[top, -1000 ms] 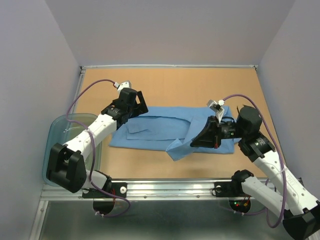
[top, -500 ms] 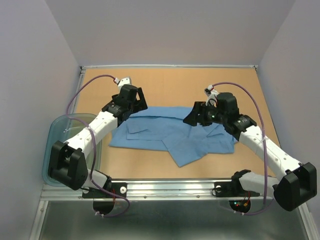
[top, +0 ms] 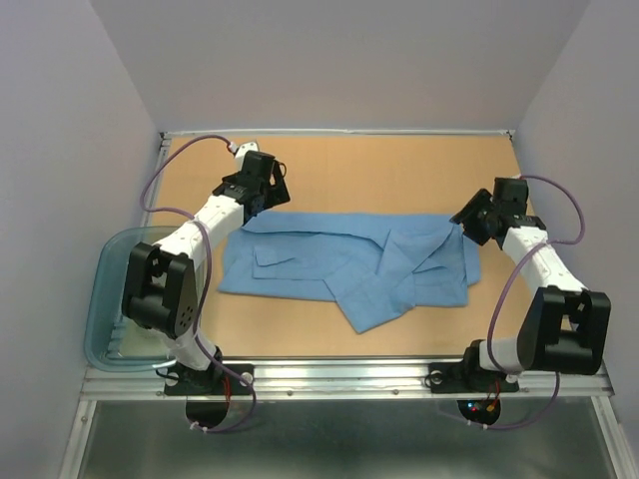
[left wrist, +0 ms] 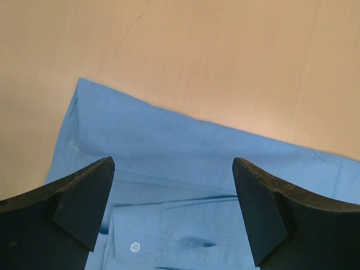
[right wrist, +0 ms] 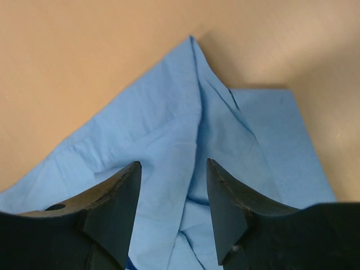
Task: Fold and stack the long sleeve shirts
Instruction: Fold the shirt
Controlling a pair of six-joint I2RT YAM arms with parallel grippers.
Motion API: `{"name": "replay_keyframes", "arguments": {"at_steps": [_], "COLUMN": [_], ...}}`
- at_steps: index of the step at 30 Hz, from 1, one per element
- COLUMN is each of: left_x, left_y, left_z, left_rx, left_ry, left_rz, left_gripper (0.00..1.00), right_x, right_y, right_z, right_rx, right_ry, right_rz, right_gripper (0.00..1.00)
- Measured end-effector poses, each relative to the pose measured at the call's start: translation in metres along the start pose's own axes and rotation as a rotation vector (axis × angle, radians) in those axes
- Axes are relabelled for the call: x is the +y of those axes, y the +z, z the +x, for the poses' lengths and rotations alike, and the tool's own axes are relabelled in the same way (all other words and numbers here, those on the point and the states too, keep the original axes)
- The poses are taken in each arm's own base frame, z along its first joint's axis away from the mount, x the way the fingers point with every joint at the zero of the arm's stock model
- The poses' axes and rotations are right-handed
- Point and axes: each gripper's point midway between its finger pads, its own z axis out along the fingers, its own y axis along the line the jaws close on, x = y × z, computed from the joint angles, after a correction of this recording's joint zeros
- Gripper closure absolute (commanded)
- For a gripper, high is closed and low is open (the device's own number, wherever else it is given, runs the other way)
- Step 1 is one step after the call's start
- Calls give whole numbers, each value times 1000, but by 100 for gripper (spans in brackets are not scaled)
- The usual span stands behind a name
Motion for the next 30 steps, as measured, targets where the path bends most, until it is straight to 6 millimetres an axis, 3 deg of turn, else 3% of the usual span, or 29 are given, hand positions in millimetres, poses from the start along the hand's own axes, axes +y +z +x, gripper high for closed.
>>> {"name": "replay_keyframes", "arguments": {"at_steps": [1,4,11,20,30], "left_x": [5,14,20,34,35], "left_y": [7,21,44,75,86], "left_z": [2,5,11,21,26], "left_rx": [14,44,101,168,191], "left_ry": [-8,-24,-58,-98,-101], "left_rz": [-14,-33,-33,-55,-60], "left_gripper": [2,2,2,2,2], "right_x": [-12,-24,-27,-36,-35], "right_y": [9,19,37,56,69], "right_z": [12,33,52,66,68], "right_rx": [45,119,163,174,169], "right_ry": [50,122,210,251,276], "right_rz": [19,35,16,17,-4], "right_gripper": [49,53,55,60,68]}}
